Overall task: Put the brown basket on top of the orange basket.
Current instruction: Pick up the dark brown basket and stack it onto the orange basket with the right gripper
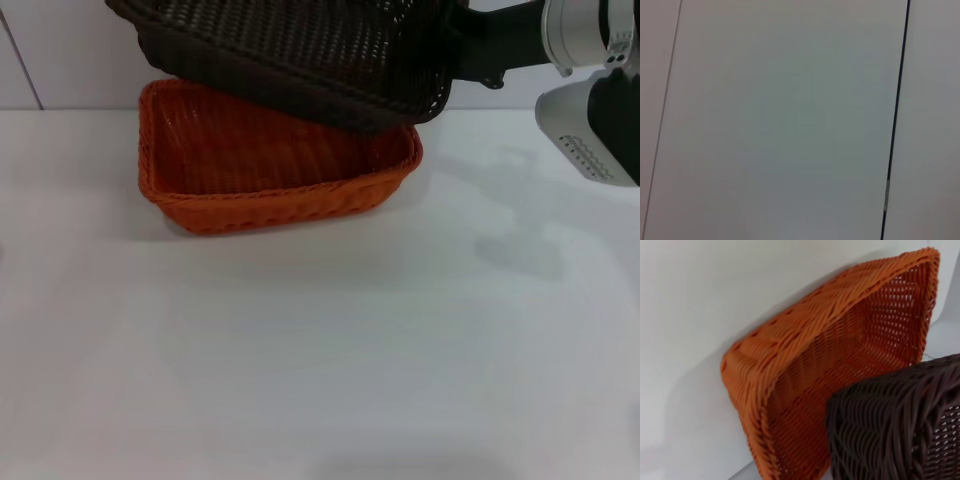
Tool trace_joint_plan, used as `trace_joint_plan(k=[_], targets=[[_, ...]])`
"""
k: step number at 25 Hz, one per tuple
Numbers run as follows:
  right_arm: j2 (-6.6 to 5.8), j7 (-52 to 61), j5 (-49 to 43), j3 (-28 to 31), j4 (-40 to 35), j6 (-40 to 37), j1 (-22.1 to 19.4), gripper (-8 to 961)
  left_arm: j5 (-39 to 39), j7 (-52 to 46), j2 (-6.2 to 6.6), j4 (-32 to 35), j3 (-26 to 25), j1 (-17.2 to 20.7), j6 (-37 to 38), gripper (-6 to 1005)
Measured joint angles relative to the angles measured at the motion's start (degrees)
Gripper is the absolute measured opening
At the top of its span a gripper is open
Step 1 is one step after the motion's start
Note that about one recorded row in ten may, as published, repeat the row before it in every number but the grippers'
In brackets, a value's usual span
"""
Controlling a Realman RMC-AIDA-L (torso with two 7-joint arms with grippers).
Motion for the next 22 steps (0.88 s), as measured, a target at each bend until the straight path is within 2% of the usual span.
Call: trace_joint_plan(k=[6, 16, 22], targets=[[0.48, -4.31, 0.89, -0.32, -3.48, 4.79, -0.08, 123, 0.01, -0.02, 0.0, -0.3, 0.0, -0.12, 0.11, 808], [1.25, -5.47, 1.31, -0.51, -3.77, 5.44, -0.37, 123, 0.0, -0.02, 0.0, -0.37, 0.0, -0.03, 0.13, 808], [1.63, -9.73, 5.11, -1.42, -5.03, 6.95, -0.92, 124, 0.01, -0.02, 0.01, -0.93, -0.09, -0.06, 0.25, 808]])
